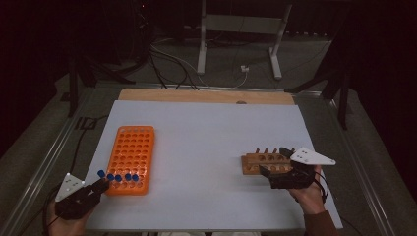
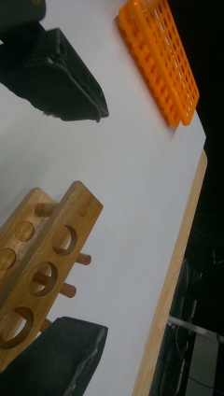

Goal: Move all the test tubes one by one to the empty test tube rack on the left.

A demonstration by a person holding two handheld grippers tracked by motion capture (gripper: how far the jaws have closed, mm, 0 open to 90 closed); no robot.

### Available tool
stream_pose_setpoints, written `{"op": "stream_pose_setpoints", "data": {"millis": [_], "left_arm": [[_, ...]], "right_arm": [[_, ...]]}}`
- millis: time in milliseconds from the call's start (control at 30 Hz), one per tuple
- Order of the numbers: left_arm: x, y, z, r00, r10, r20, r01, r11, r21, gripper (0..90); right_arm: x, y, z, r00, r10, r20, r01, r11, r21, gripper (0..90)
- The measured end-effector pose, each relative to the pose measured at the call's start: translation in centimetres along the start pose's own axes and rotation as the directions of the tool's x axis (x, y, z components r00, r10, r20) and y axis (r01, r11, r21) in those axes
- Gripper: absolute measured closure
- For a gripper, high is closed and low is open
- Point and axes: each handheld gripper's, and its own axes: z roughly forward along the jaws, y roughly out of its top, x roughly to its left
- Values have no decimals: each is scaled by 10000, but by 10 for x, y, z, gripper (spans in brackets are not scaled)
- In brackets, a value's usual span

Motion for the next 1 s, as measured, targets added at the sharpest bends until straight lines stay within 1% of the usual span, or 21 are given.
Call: {"op": "stream_pose_setpoints", "data": {"millis": [67,267,367,433,467,567,633,733,833,933,1000], "left_arm": [[1,0,-1,10000,-10,-11,10,10000,41,786],[-1,1,-1,9999,123,-86,-121,9998,171,787],[0,0,-1,10000,72,-37,-71,9999,110,784],[1,-1,-1,10000,-81,8,81,10000,-3,762],[1,-1,-2,9999,-152,-11,152,9999,-26,712],[1,1,-8,9997,-209,157,215,9991,-369,648],[1,4,-12,9995,-104,295,121,9981,-605,620],[1,7,-19,9983,-41,588,111,9928,-1190,564],[0,11,-24,9974,24,724,98,9860,-1664,509],[-1,15,-27,9952,149,971,43,9809,-1945,467],[-2,17,-28,9930,274,1149,-40,9800,-1992,427]], "right_arm": [[0,0,0,10000,-4,-4,4,10000,10,0],[0,0,0,10000,3,-12,-3,10000,-1,0],[0,0,0,10000,-4,-8,4,10000,0,0],[-1,0,0,10000,-2,9,2,10000,-11,0],[-1,0,-1,10000,-2,15,2,10000,-14,0],[-2,0,-1,10000,31,44,-31,10000,-36,0],[-3,0,-2,10000,54,70,-54,10000,-30,0],[-4,-1,-2,9999,89,86,-89,10000,-36,0],[-5,-1,-2,9999,107,124,-106,9999,-75,0],[-6,-1,-3,9998,149,164,-147,9998,-93,0],[-7,-1,-4,9997,152,183,-150,9998,-108,0]]}}
